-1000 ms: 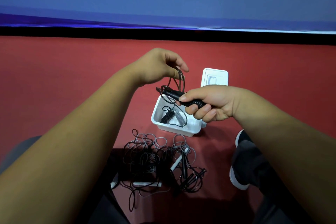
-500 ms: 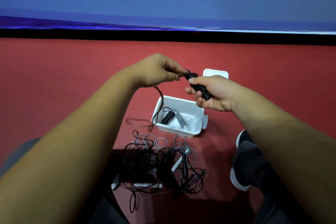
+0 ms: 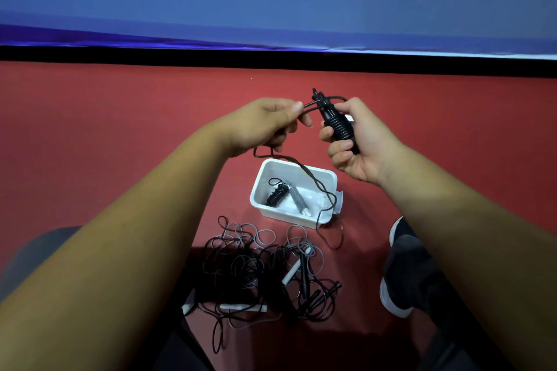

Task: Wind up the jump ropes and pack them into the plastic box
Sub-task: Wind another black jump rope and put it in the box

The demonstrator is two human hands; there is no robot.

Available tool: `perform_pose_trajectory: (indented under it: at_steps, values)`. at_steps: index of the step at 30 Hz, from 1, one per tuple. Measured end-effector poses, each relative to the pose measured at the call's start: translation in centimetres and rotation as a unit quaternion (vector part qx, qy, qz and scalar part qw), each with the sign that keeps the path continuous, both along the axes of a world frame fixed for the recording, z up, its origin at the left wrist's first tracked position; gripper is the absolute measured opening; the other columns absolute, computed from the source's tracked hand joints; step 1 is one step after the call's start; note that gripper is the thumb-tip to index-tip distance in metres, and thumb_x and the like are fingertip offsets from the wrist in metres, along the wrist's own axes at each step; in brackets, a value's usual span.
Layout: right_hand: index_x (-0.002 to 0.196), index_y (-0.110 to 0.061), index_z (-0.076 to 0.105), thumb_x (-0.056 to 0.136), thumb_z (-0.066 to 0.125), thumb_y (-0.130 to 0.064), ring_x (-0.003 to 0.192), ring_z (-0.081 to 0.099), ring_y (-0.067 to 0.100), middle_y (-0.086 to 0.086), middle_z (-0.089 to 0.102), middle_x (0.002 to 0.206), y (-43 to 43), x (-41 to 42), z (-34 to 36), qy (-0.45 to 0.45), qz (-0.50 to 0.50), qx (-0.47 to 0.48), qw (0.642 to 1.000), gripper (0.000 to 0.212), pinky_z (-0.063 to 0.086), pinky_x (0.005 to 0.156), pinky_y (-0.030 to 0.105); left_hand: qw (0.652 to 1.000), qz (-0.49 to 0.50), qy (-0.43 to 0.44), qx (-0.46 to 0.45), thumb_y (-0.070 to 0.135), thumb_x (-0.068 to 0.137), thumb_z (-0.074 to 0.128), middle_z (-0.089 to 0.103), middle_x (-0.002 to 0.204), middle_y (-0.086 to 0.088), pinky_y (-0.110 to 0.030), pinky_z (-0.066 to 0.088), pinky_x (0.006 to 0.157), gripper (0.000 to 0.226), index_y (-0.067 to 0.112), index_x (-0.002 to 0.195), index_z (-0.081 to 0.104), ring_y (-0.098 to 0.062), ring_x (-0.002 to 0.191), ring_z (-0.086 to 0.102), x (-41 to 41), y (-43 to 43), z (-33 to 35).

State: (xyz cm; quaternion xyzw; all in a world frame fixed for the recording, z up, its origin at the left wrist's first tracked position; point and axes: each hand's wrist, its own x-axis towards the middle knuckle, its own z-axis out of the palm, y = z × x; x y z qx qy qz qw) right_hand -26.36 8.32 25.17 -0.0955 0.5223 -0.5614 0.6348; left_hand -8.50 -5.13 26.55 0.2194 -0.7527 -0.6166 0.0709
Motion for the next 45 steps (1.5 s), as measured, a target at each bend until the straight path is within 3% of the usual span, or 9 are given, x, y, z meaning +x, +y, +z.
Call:
perform_pose_trajectory:
  at_steps: [4,9,16,19,24,28,33,37,45]
  values:
    - [0.095,-0.020,0.051,0.093,0.054,-0.051,0.042,0.024,0.004,-0.005,0.052,0.078,0.6,-0.2,0.7,-0.038,0.012,-0.013,0.999,0.032,0.020,0.034,0.018,0.999,0.026,0.011,0.034,0.041,0.112,0.043,0.043,0.076,0.002,-0.027,0.035,0.058,0.044,0.008,0.122,0.070,-0.014,0.059,0.028,0.0,-0.2,0.0]
    - [0.096,-0.019,0.058,0.094,0.049,-0.082,0.041,0.025,0.004,-0.005,0.053,0.075,0.5,-0.1,0.3,-0.034,-0.006,-0.006,0.999,0.065,0.020,0.033,0.018,0.998,0.034,0.018,0.056,0.031,0.111,0.048,0.051,0.079,0.000,-0.027,0.034,0.060,0.036,0.005,0.123,0.071,-0.013,0.061,0.037,0.3,-0.9,-0.5]
    - [0.095,-0.022,0.056,0.099,0.059,-0.065,0.039,0.025,0.004,-0.006,0.054,0.072,0.2,-0.1,-0.4,-0.011,-0.017,-0.003,1.000,0.043,0.023,0.032,0.018,0.996,0.036,-0.010,0.081,0.017,0.110,0.051,0.063,0.087,-0.001,-0.024,0.048,0.067,0.027,0.008,0.126,0.070,-0.011,0.072,0.056,0.5,-1.2,-0.7]
    - [0.108,-0.027,0.051,0.096,0.068,-0.062,0.041,0.024,0.004,-0.006,0.054,0.072,0.2,-0.1,-0.4,0.000,-0.036,-0.004,0.999,0.040,0.023,0.033,0.019,0.995,0.023,-0.023,0.093,0.007,0.107,0.053,0.066,0.091,-0.004,-0.024,0.052,0.070,0.026,0.009,0.130,0.066,-0.011,0.074,0.060,0.7,-1.3,-1.0]
    - [0.111,-0.029,0.051,0.090,0.071,-0.069,0.042,0.023,0.005,-0.008,0.053,0.071,0.2,0.1,-0.3,0.034,-0.035,-0.004,0.999,0.049,0.024,0.035,0.020,0.996,-0.034,-0.084,0.001,0.006,0.106,0.057,0.070,0.096,-0.005,-0.025,0.056,0.083,0.024,0.007,0.126,0.070,-0.013,0.083,0.064,1.1,-1.7,-0.7]
    - [0.109,-0.029,0.053,0.088,0.068,-0.076,0.042,0.022,0.006,-0.007,0.053,0.070,0.2,0.3,0.0,0.051,-0.022,-0.006,0.998,0.054,0.024,0.035,0.020,0.994,-0.009,-0.103,-0.045,0.007,0.104,0.060,0.074,0.091,-0.003,-0.019,0.056,0.075,0.019,0.008,0.117,0.074,-0.010,0.079,0.067,1.2,-1.6,-0.7]
    - [0.091,-0.025,0.057,0.095,0.063,-0.058,0.040,0.020,0.007,-0.007,0.050,0.071,0.2,0.4,0.1,0.042,-0.004,0.003,0.999,0.033,0.022,0.035,0.019,0.991,0.016,-0.122,-0.053,0.012,0.108,0.054,0.072,0.085,-0.004,-0.029,0.057,0.066,0.015,0.004,0.110,0.067,-0.014,0.072,0.072,1.1,-1.1,-1.3]
    - [0.092,-0.020,0.060,0.096,0.058,-0.052,0.038,0.019,0.006,-0.007,0.047,0.071,0.2,0.5,0.3,0.027,0.018,-0.003,0.999,0.032,0.020,0.034,0.019,0.991,0.034,-0.125,-0.036,0.015,0.110,0.051,0.074,0.095,-0.015,-0.032,0.054,0.059,0.012,0.008,0.106,0.060,-0.035,0.080,0.074,0.8,-0.5,-1.4]
    - [0.102,-0.016,0.062,0.102,0.056,-0.058,0.036,0.026,0.003,-0.006,0.046,0.069,1.1,1.8,1.4,0.030,0.134,-0.028,0.990,0.042,0.027,0.032,0.019,0.990,0.042,-0.124,-0.045,0.009,0.109,0.049,0.067,0.091,-0.013,-0.060,0.059,0.086,0.010,0.008,0.104,0.058,-0.040,0.097,0.076,0.7,0.0,-1.0]
